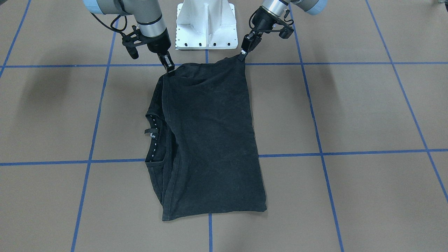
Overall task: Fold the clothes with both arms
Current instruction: 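Lift both near corners and fold them over toward the far edge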
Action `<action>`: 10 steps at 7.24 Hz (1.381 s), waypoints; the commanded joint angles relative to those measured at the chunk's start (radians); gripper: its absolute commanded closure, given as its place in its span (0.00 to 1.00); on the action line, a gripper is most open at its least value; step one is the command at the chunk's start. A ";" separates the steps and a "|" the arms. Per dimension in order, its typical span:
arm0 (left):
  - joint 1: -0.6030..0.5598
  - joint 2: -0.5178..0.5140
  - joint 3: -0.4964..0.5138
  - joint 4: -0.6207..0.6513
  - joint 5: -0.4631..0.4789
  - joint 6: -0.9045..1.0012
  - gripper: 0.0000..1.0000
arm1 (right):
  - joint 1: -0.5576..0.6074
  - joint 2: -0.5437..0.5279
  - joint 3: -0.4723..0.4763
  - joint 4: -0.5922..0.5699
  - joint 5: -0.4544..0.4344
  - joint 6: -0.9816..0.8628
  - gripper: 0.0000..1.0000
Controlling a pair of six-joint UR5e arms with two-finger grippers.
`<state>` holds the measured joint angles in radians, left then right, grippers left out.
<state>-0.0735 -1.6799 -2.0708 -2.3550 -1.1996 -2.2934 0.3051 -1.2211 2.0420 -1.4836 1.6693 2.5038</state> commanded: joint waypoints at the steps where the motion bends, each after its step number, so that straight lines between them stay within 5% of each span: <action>1: 0.007 0.011 -0.081 0.003 -0.005 -0.007 1.00 | -0.006 -0.029 0.082 0.002 0.088 0.006 1.00; 3: -0.065 -0.020 -0.095 0.013 -0.041 0.017 1.00 | 0.143 0.009 0.069 0.006 0.191 -0.009 1.00; 4: -0.197 -0.085 -0.053 0.019 -0.139 0.060 1.00 | 0.220 0.096 -0.050 0.008 0.226 -0.011 1.00; 6: -0.366 -0.238 0.128 0.036 -0.259 0.133 1.00 | 0.311 0.239 -0.228 0.009 0.271 -0.013 1.00; 10: -0.567 -0.395 0.423 0.002 -0.331 0.235 1.00 | 0.416 0.418 -0.539 0.020 0.320 -0.114 1.00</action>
<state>-0.5927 -2.0302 -1.7332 -2.3372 -1.5177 -2.0829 0.6989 -0.8496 1.5969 -1.4716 1.9775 2.4229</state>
